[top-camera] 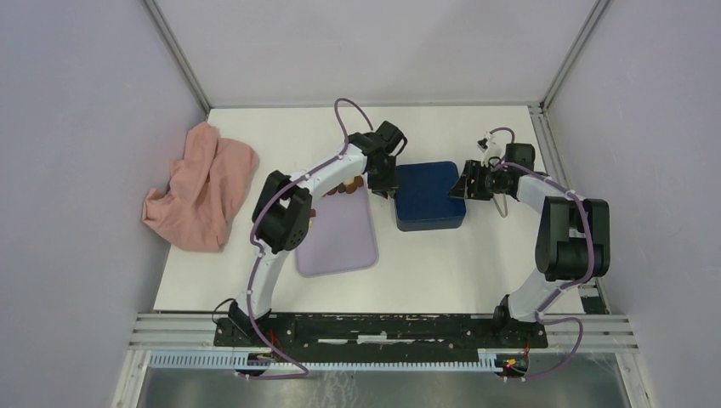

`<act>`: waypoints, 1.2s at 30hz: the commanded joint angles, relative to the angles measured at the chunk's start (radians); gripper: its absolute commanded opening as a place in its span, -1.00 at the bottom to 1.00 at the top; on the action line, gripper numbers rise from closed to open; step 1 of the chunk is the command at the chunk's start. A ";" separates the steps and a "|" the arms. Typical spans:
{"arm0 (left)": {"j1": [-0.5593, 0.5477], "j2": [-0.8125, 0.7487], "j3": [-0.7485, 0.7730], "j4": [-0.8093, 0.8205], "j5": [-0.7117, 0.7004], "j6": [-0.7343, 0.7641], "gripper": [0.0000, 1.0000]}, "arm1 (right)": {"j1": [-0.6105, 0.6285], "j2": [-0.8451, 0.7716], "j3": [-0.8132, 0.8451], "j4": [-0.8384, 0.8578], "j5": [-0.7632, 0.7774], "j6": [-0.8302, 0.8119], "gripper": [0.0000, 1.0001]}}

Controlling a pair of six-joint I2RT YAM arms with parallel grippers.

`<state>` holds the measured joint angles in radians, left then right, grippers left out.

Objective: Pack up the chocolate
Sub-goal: Close the box lid on the packing box.

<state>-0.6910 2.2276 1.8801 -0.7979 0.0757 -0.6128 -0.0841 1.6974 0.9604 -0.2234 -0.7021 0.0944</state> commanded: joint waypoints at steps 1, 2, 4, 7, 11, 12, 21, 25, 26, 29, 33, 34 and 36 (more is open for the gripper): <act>-0.030 0.035 0.177 -0.113 -0.060 0.019 -0.45 | 0.018 0.030 0.008 -0.032 0.004 -0.041 0.23; -0.031 0.050 0.202 -0.143 -0.069 0.019 -0.45 | 0.020 0.030 0.009 -0.034 0.001 -0.041 0.25; -0.031 0.056 0.185 -0.155 -0.072 0.021 -0.44 | 0.024 0.031 0.011 -0.032 -0.002 -0.041 0.25; -0.032 0.041 0.151 -0.151 -0.106 0.026 -0.43 | 0.032 0.032 0.009 -0.034 -0.004 -0.044 0.25; -0.025 0.030 0.148 -0.183 -0.190 0.048 -0.43 | 0.050 0.036 0.012 -0.031 -0.010 -0.042 0.22; -0.019 0.029 0.146 -0.196 -0.202 0.054 -0.43 | 0.054 0.038 0.014 -0.031 -0.010 -0.042 0.21; -0.015 -0.051 0.104 -0.123 -0.166 0.078 -0.30 | 0.072 0.036 0.003 -0.025 0.000 -0.041 -0.09; -0.013 -0.124 0.060 -0.015 -0.084 0.084 0.02 | 0.073 0.026 -0.015 -0.008 0.009 -0.035 -0.17; -0.012 -0.139 0.046 0.009 -0.069 0.082 0.07 | 0.072 0.027 -0.015 -0.008 0.011 -0.037 -0.17; 0.006 -0.180 0.016 0.046 -0.046 0.072 0.21 | 0.072 0.033 -0.005 -0.014 0.016 -0.040 -0.17; 0.051 -0.240 -0.047 0.057 -0.100 0.062 0.04 | 0.073 0.039 0.001 -0.018 0.016 -0.042 -0.18; 0.070 -0.251 -0.069 0.055 -0.115 0.055 -0.17 | 0.073 0.041 0.001 -0.017 0.016 -0.042 -0.17; 0.105 -0.261 -0.108 0.034 -0.127 0.043 -0.47 | 0.073 0.042 0.001 -0.019 0.018 -0.041 -0.18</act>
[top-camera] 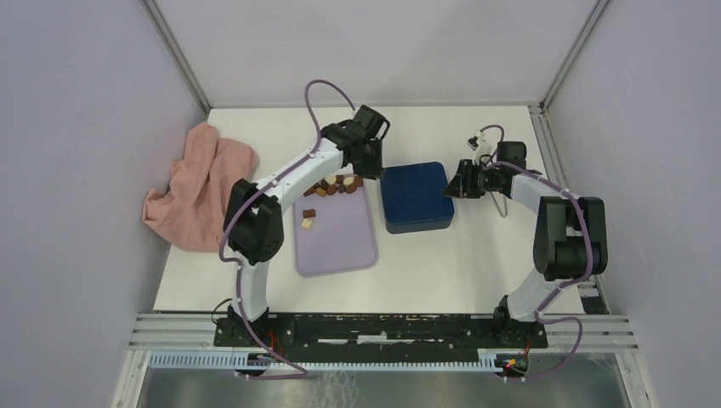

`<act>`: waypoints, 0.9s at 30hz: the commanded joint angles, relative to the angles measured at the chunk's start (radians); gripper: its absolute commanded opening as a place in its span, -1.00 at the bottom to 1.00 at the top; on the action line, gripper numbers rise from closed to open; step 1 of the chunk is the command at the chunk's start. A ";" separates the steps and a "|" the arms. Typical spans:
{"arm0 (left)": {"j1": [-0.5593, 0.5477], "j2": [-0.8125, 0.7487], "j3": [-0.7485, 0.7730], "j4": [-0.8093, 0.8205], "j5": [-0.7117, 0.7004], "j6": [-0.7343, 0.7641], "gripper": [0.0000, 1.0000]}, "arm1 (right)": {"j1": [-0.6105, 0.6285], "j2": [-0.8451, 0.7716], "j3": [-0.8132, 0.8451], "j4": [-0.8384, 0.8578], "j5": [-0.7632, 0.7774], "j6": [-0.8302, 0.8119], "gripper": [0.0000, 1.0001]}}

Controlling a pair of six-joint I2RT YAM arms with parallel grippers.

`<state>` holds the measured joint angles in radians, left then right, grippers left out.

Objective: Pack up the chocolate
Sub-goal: Close the box lid on the packing box.

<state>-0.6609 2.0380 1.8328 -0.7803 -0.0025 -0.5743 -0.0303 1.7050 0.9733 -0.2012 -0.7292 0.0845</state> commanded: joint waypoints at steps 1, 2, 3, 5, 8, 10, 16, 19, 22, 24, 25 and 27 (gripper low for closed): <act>0.088 -0.067 -0.070 -0.002 -0.051 0.005 -0.55 | 0.019 0.035 -0.010 -0.041 0.047 -0.033 -0.17; 0.096 -0.059 -0.077 -0.019 -0.051 0.007 -0.62 | 0.019 0.034 -0.010 -0.042 0.048 -0.032 -0.17; 0.099 -0.052 -0.079 -0.032 -0.055 0.013 -0.65 | 0.018 0.036 -0.009 -0.042 0.048 -0.033 -0.18; 0.098 -0.038 -0.089 -0.041 -0.043 0.016 -0.67 | 0.019 0.038 -0.007 -0.046 0.051 -0.035 -0.18; 0.093 -0.012 -0.093 -0.032 -0.009 0.010 -0.67 | 0.019 0.039 -0.006 -0.054 0.057 -0.040 -0.17; 0.082 0.020 -0.066 -0.014 0.029 0.002 -0.67 | 0.020 0.040 -0.005 -0.057 0.059 -0.044 -0.16; -0.035 0.210 0.185 -0.102 0.059 -0.018 -0.67 | 0.020 0.044 -0.004 -0.061 0.057 -0.047 -0.01; -0.071 0.262 0.226 -0.124 0.074 -0.024 -0.66 | 0.021 0.042 -0.007 -0.061 0.058 -0.050 0.03; -0.083 0.248 0.234 -0.112 0.067 -0.016 -0.65 | 0.021 0.041 -0.012 -0.058 0.058 -0.052 0.04; -0.082 0.224 0.239 -0.104 0.045 -0.005 -0.63 | 0.021 0.044 -0.010 -0.058 0.057 -0.050 0.05; -0.080 0.210 0.244 -0.104 0.035 0.002 -0.61 | 0.021 0.046 -0.007 -0.062 0.057 -0.052 0.06; -0.080 0.172 0.241 -0.090 0.017 0.019 -0.51 | 0.020 0.048 0.004 -0.071 0.058 -0.063 0.07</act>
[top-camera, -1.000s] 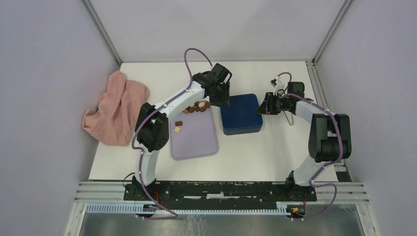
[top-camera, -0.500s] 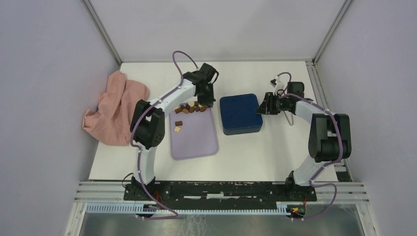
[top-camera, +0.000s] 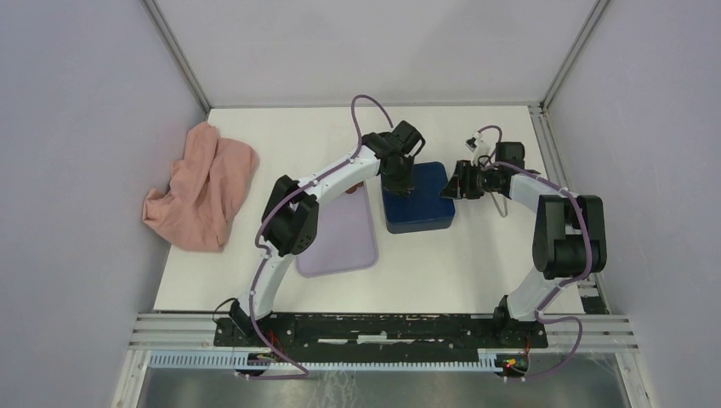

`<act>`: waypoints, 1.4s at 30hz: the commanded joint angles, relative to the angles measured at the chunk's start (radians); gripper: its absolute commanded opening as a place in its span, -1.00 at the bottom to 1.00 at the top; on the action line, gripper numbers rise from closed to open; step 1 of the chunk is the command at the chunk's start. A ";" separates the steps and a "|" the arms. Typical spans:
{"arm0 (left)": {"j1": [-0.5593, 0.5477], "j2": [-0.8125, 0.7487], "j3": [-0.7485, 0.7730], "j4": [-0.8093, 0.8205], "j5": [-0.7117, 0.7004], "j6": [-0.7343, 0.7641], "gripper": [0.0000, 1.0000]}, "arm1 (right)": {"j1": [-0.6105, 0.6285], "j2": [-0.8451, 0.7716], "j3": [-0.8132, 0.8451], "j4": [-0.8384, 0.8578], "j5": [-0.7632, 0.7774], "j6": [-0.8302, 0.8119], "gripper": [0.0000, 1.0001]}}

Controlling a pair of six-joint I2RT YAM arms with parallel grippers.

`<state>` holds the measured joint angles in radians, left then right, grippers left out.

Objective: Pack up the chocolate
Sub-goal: Close the box lid on the packing box.

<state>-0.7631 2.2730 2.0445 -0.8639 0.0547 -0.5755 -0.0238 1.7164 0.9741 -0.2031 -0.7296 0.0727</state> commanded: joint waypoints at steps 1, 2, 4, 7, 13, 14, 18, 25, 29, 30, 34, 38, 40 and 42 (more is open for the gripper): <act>0.022 -0.088 0.017 0.009 -0.044 0.032 -0.45 | 0.015 0.037 0.009 -0.073 0.061 -0.058 0.08; 0.022 -0.117 -0.005 0.039 -0.041 0.043 -0.38 | 0.014 0.038 0.015 -0.079 0.063 -0.063 0.08; 0.028 -0.191 -0.087 0.125 -0.005 0.056 -0.23 | 0.015 0.040 0.027 -0.090 0.072 -0.065 0.09; 0.063 -0.237 -0.224 0.262 0.125 0.024 -0.24 | 0.014 0.039 0.045 -0.109 0.093 -0.114 0.09; 0.084 -0.162 -0.253 0.293 0.267 0.017 -0.38 | 0.013 0.034 0.071 -0.135 0.116 -0.172 0.12; 0.083 -0.150 -0.249 0.292 0.277 0.014 -0.39 | 0.012 0.034 0.074 -0.139 0.119 -0.176 0.13; 0.084 -0.102 -0.250 0.288 0.301 0.004 -0.39 | 0.013 0.031 0.085 -0.148 0.129 -0.196 0.13; 0.104 -0.063 -0.300 0.281 0.290 -0.020 -0.41 | 0.006 0.008 0.119 -0.181 0.159 -0.259 0.08; 0.124 -0.064 -0.338 0.281 0.281 -0.032 -0.41 | -0.019 -0.009 0.195 -0.255 0.160 -0.361 0.17; 0.127 -0.065 -0.342 0.281 0.278 -0.033 -0.42 | -0.027 -0.010 0.230 -0.280 0.158 -0.399 0.24; 0.132 -0.061 -0.341 0.281 0.286 -0.031 -0.42 | -0.042 -0.030 0.385 -0.417 0.093 -0.585 0.32; 0.132 -0.052 -0.334 0.281 0.300 -0.022 -0.42 | -0.024 -0.079 0.470 -0.539 -0.113 -0.833 0.19; 0.133 -0.050 -0.335 0.282 0.305 -0.019 -0.42 | 0.015 -0.127 0.456 -0.565 -0.120 -0.948 -0.05; 0.133 -0.050 -0.337 0.281 0.308 -0.017 -0.42 | 0.080 -0.172 0.423 -0.558 -0.065 -0.991 -0.33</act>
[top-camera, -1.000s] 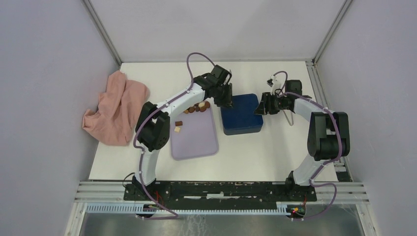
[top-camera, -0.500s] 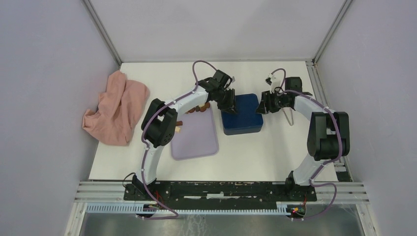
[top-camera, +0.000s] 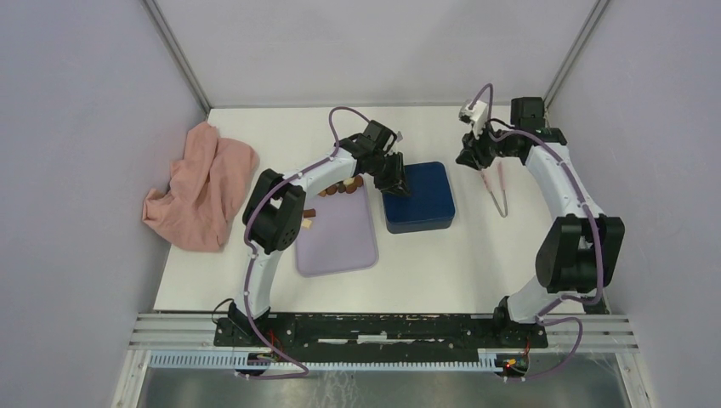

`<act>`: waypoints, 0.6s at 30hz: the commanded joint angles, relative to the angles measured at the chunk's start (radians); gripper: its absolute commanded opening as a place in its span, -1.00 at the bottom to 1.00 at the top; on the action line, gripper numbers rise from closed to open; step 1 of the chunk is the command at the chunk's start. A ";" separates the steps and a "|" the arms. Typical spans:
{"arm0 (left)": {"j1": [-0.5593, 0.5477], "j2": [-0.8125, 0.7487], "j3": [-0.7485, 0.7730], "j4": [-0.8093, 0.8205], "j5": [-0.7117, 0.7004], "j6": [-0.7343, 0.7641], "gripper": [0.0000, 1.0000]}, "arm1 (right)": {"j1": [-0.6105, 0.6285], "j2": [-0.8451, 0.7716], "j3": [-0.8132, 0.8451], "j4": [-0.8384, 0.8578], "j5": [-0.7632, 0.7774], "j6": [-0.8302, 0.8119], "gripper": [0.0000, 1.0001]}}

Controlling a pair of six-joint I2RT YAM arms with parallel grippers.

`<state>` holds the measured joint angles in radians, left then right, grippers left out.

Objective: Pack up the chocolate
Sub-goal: Close the box lid on the packing box.

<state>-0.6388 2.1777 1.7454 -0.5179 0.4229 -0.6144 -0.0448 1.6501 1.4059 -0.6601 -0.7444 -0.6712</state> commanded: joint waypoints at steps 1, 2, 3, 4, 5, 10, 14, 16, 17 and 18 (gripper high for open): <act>0.008 0.045 -0.038 -0.065 -0.058 0.022 -0.42 | 0.132 -0.115 -0.017 -0.115 -0.017 -0.263 -0.44; 0.008 0.045 -0.038 -0.064 -0.058 0.022 -0.42 | 0.157 -0.115 -0.022 -0.136 0.021 -0.269 -0.52; 0.008 0.045 -0.038 -0.065 -0.057 0.022 -0.42 | 0.188 -0.100 -0.024 -0.171 0.061 -0.274 -0.62; 0.008 0.045 -0.038 -0.064 -0.056 0.023 -0.42 | 0.208 -0.082 -0.026 -0.210 0.086 -0.284 -0.71; 0.008 0.045 -0.037 -0.065 -0.055 0.024 -0.42 | 0.219 -0.055 -0.046 -0.236 0.123 -0.290 -0.78; 0.008 0.045 -0.033 -0.064 -0.047 0.026 -0.42 | 0.229 0.011 -0.280 -0.148 0.377 -0.239 -0.90; 0.007 0.047 -0.032 -0.064 -0.043 0.030 -0.42 | 0.229 0.029 -0.388 -0.073 0.507 -0.208 -0.90; 0.008 0.051 -0.031 -0.062 -0.037 0.028 -0.42 | 0.228 0.038 -0.383 -0.083 0.503 -0.206 -0.90; 0.008 0.052 -0.029 -0.062 -0.035 0.027 -0.42 | 0.229 0.027 -0.373 -0.084 0.475 -0.204 -0.90; 0.007 0.051 -0.028 -0.061 -0.031 0.027 -0.42 | 0.226 0.013 -0.361 -0.083 0.446 -0.199 -0.88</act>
<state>-0.6361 2.1796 1.7447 -0.5171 0.4412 -0.6147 0.1909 1.6089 1.0954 -0.7002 -0.4614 -0.8742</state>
